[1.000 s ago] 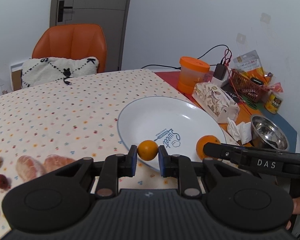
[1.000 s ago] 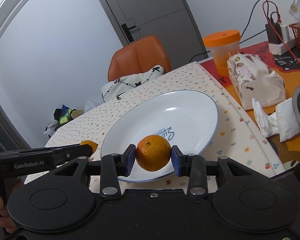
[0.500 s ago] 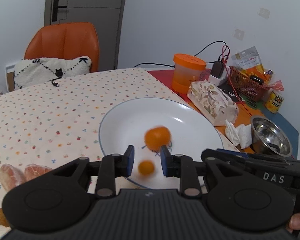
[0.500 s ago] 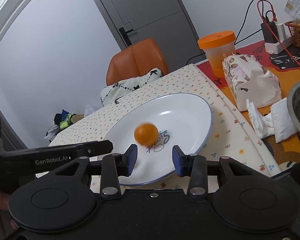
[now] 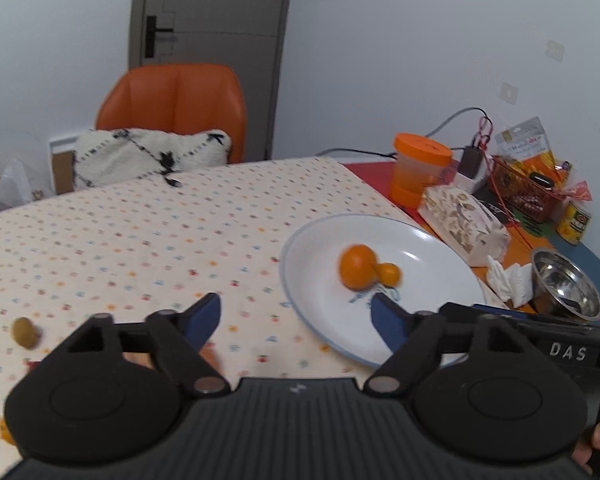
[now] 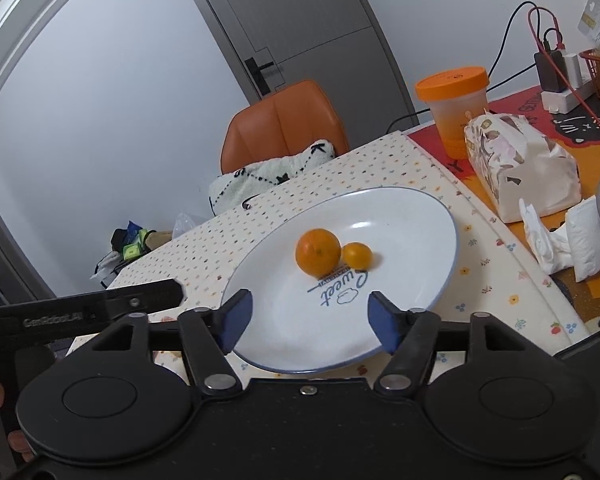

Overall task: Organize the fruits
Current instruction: 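Return both tools to the remaining fruit on the tablecloth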

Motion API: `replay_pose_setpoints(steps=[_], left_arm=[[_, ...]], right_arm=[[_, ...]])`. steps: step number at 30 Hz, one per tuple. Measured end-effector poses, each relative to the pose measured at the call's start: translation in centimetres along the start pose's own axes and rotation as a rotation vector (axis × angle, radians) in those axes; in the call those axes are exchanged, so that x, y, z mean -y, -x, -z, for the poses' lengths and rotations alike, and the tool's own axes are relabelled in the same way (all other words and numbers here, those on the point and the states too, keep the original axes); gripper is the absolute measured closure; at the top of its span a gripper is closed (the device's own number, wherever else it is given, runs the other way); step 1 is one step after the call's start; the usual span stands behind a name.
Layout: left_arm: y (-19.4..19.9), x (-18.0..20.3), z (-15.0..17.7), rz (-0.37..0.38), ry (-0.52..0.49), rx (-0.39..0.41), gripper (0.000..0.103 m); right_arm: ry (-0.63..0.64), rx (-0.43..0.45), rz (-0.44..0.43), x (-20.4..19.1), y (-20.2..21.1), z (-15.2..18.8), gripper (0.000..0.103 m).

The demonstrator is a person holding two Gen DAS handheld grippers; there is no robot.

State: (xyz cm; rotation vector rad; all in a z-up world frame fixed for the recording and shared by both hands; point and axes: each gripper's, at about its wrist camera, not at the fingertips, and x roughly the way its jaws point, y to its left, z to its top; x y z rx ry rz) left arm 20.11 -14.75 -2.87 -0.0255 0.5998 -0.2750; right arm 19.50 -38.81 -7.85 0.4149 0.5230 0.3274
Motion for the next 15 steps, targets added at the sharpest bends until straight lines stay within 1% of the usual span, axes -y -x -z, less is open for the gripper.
replay_pose_setpoints(steps=[1,2,3,4,6,9,12,15], left_arm=[[0.3,-0.3,0.0,-0.013,0.001,0.007,0.016],[0.6,-0.6,0.0,-0.024,0.002,0.012,0.015],[0.9,-0.9,0.1,-0.036,0.003,0.015,0.013],[1.1,-1.2,0.1,-0.049,0.007,0.016,0.011],[1.6,-1.9,0.2,-0.072,0.023,0.019,0.010],[2.4,-3.0,0.5,-0.098,0.047,0.032,0.009],[3.1,-4.1,0.7,-0.107,0.071,0.032,0.009],[3.9,-4.9,0.8,-0.114,0.093,0.051,0.009]], right_arm=[[0.001,0.008,0.004,-0.2,0.0,0.0,0.024],[0.006,0.018,0.009,-0.4,0.1,0.0,0.017],[0.014,0.030,0.013,-0.7,0.3,0.1,0.003],[0.024,0.047,0.013,-1.0,0.6,0.1,0.000],[0.055,0.062,0.002,-1.6,0.8,0.1,0.000],[0.103,0.058,0.018,-2.9,0.7,0.1,0.000],[0.131,0.076,0.024,-3.8,0.8,0.4,0.000],[0.159,0.088,0.023,-4.7,0.7,0.6,0.000]])
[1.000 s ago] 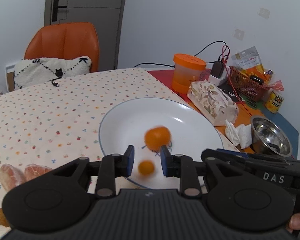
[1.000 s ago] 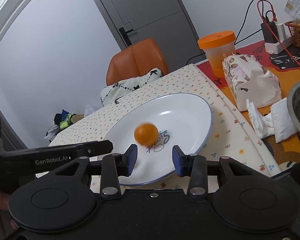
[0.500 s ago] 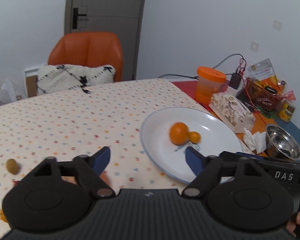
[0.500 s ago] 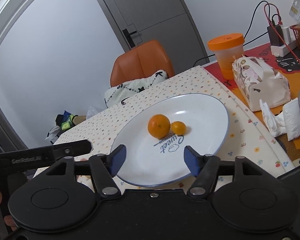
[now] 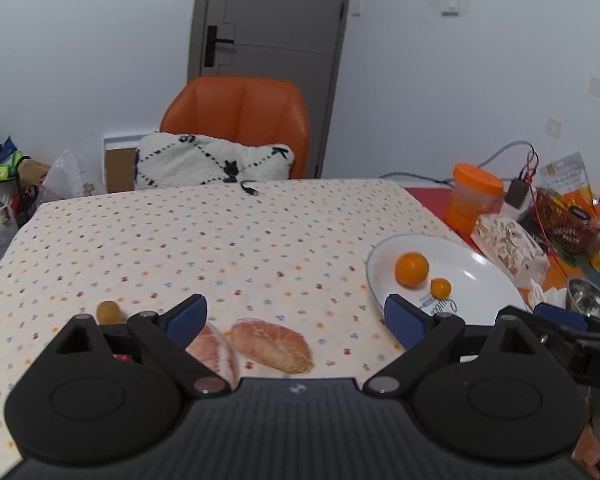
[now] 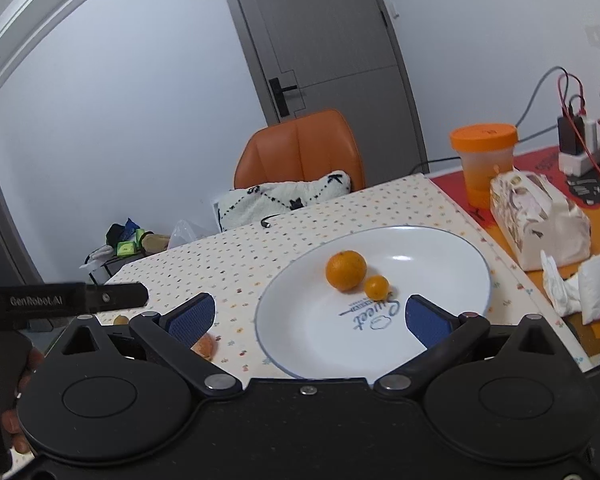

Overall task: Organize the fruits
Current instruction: 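Return both tools to the remaining fruit on the tablecloth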

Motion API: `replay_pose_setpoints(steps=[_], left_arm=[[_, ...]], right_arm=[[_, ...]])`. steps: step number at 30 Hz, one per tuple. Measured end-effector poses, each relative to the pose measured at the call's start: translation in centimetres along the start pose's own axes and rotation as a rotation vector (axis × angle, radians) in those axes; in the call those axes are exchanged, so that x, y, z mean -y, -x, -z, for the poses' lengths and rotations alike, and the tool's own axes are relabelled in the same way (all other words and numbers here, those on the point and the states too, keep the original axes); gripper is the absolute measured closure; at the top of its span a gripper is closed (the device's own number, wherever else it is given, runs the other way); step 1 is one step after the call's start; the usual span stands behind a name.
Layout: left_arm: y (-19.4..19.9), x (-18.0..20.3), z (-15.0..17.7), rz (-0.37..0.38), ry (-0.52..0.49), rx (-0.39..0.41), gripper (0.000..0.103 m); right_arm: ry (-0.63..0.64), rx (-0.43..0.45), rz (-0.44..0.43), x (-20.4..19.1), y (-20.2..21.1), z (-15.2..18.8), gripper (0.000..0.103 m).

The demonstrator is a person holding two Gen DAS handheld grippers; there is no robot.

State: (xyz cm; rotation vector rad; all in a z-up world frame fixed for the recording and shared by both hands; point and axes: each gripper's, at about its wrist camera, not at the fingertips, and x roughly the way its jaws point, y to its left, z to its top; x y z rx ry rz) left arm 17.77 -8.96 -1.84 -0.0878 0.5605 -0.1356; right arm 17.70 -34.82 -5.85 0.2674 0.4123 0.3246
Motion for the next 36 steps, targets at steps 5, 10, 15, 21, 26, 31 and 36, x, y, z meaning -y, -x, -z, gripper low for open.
replay_pose_setpoints(steps=[5,10,15,21,26,31,36], left_arm=[[1.1,-1.4,-0.1,-0.013,0.037,0.006,0.009],[2.2,-2.8,0.3,-0.060,0.040,0.017,0.008],[2.9,-4.6,0.8,-0.114,0.043,0.005,0.008],[4.3,-7.6,1.2,-0.183,0.089,0.010,0.008],[5.4,-9.2,1.7,-0.215,0.115,0.021,0.008],[5.7,-10.2,2.5,-0.211,0.130,0.004,0.008],[5.8,-11.0,3.3,-0.213,0.161,0.003,0.009]], right_arm=[[0.019,-0.004,-0.024,-1.2,-0.2,0.1,0.000],[0.032,-0.041,-0.064,-2.3,-0.8,0.0,0.000],[0.078,-0.064,-0.087,-3.8,-1.2,0.1,0.000],[0.086,-0.096,-0.166,-5.3,-1.7,0.4,0.000],[0.095,-0.128,-0.204,-6.6,-2.4,0.7,0.000],[0.102,-0.158,-0.226,-7.8,-3.1,1.1,0.000],[0.105,-0.183,-0.237,-8.6,-3.6,1.4,0.000]])
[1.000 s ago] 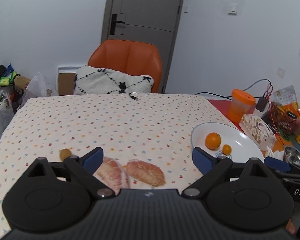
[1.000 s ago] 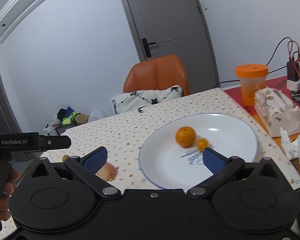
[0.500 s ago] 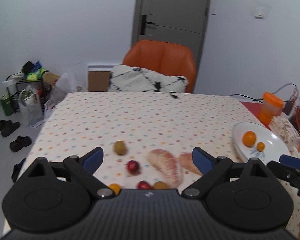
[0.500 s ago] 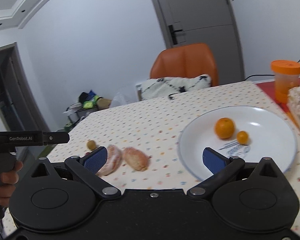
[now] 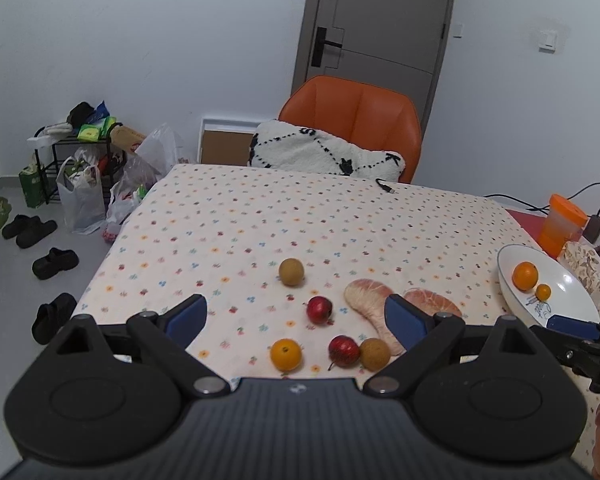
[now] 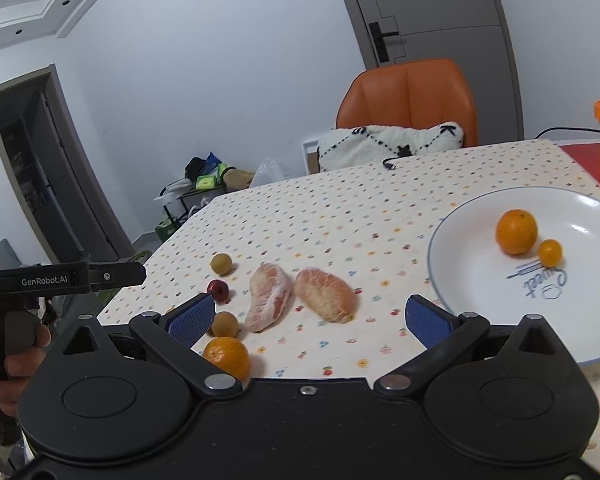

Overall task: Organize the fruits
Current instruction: 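Return both tools to the remaining fruit on the tablecloth, then grasp a pomelo segment with the right gripper while the left gripper grasps a red plum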

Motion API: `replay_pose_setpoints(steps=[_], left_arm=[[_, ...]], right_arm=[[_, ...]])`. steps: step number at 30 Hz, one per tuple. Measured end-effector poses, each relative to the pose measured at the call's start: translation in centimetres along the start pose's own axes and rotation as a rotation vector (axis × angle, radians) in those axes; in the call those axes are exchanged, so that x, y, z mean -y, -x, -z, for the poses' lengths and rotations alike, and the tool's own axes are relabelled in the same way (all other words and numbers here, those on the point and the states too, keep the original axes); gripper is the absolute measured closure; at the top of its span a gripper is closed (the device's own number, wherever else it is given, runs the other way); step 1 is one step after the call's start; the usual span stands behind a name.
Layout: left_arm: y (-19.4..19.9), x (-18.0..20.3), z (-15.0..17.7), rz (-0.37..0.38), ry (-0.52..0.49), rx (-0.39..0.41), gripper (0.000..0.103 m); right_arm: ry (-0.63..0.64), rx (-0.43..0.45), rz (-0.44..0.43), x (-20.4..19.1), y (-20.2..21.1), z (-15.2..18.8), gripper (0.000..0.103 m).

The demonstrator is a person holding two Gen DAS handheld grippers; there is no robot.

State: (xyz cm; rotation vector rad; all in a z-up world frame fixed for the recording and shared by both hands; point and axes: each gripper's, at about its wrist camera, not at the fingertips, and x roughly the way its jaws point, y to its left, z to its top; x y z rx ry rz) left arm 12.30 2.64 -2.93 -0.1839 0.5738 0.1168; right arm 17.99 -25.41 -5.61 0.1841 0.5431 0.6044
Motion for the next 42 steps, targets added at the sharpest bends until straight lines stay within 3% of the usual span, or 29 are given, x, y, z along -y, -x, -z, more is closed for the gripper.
replay_pose_setpoints(steps=[8,10,17,28,42], left_arm=[[-0.8,-1.3,0.8,0.041,0.049,-0.019,0.014],[-1.1,-1.1,1.0,0.056,0.043,-0.025,0.020],[-2.6,-0.6,1.5,0.093,0.041,-0.060,0.032],[-4.5,0.4,1.5,0.157,0.032,-0.117,0.074],[-6.5,0.7,2.2,0.175,0.059,-0.188,0.076]], right_arm=[[-0.005,-0.024,0.011,-0.3,-0.9,0.0,0.000],[-0.001,-0.030,0.012,-0.3,-1.1,0.0,0.001],[-0.009,-0.064,-0.004,-0.3,-2.0,-0.1,0.015],[-0.022,-0.090,0.018,0.4,-3.5,-0.3,0.018],[-0.023,-0.108,0.011,1.1,-5.1,-0.3,0.021]])
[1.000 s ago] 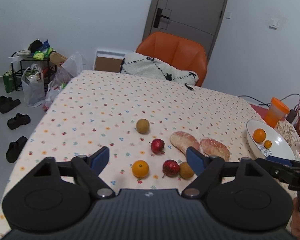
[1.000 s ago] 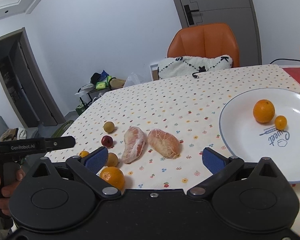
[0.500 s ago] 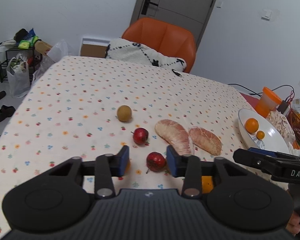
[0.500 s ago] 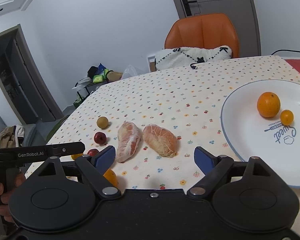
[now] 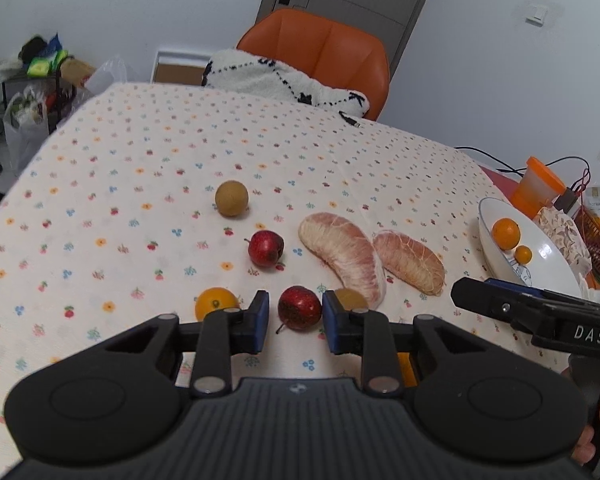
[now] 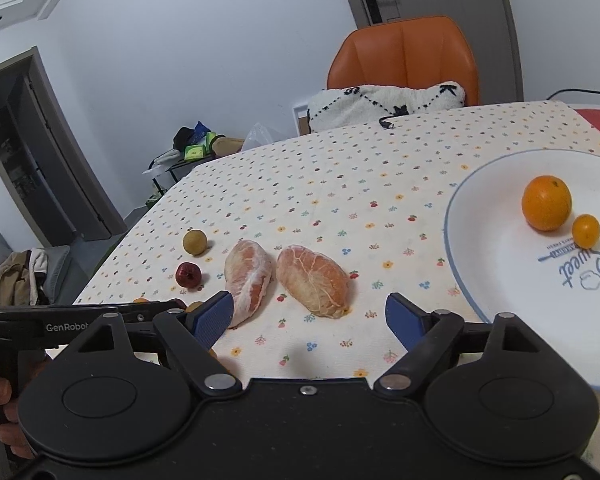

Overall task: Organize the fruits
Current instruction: 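Grasp a pomelo segment with the right gripper while the left gripper grasps a red plum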

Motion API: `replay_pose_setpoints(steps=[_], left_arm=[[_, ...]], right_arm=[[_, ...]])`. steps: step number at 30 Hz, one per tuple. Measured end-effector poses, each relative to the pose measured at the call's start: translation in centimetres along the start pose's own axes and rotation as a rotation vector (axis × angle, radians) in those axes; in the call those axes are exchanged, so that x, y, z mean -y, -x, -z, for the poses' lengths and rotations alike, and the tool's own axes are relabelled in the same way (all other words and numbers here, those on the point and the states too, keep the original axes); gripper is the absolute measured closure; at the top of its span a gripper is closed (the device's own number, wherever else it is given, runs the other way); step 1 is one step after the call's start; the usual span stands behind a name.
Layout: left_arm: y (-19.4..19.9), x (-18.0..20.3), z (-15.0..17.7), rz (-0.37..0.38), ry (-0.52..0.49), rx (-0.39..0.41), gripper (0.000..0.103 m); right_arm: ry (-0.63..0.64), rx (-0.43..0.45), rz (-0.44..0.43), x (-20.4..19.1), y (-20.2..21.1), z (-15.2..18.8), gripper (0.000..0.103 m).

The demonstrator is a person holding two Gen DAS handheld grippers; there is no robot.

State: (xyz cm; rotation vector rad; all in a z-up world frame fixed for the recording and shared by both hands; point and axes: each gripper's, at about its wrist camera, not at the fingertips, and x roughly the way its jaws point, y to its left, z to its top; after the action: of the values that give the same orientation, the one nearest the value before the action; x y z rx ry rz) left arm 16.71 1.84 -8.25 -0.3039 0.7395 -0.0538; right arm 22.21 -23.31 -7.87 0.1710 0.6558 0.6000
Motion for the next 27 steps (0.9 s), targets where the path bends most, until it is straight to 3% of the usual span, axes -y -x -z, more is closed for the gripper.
replay_pose_setpoints(steps=[8,13,21,24,27], left_arm=[[-0.5,-0.4,-0.3,-0.001,0.022,0.001,0.080],[-0.3,-0.8,-0.4,-0.003,0.025,0.010,0.080],[-0.1,-1.3,-0.4,0.002,0.031,0.017,0.080],[-0.1,-1.3,-0.4,0.003,0.032,0.018,0.080],[0.0,-1.2,-0.3,0.002,0.035,0.019,0.080]], right_arm=[[0.046,0.000,0.029,-0.8,-1.7,-0.5,0.028],[0.047,-0.013,0.067,-0.6,-3.0,-0.6,0.045],[0.050,-0.017,0.076,-0.8,-3.6,-0.6,0.046],[0.044,-0.035,0.038,-1.2,-3.5,-0.5,0.052],[0.058,-0.044,0.031,-1.5,-3.0,-0.1,0.066]])
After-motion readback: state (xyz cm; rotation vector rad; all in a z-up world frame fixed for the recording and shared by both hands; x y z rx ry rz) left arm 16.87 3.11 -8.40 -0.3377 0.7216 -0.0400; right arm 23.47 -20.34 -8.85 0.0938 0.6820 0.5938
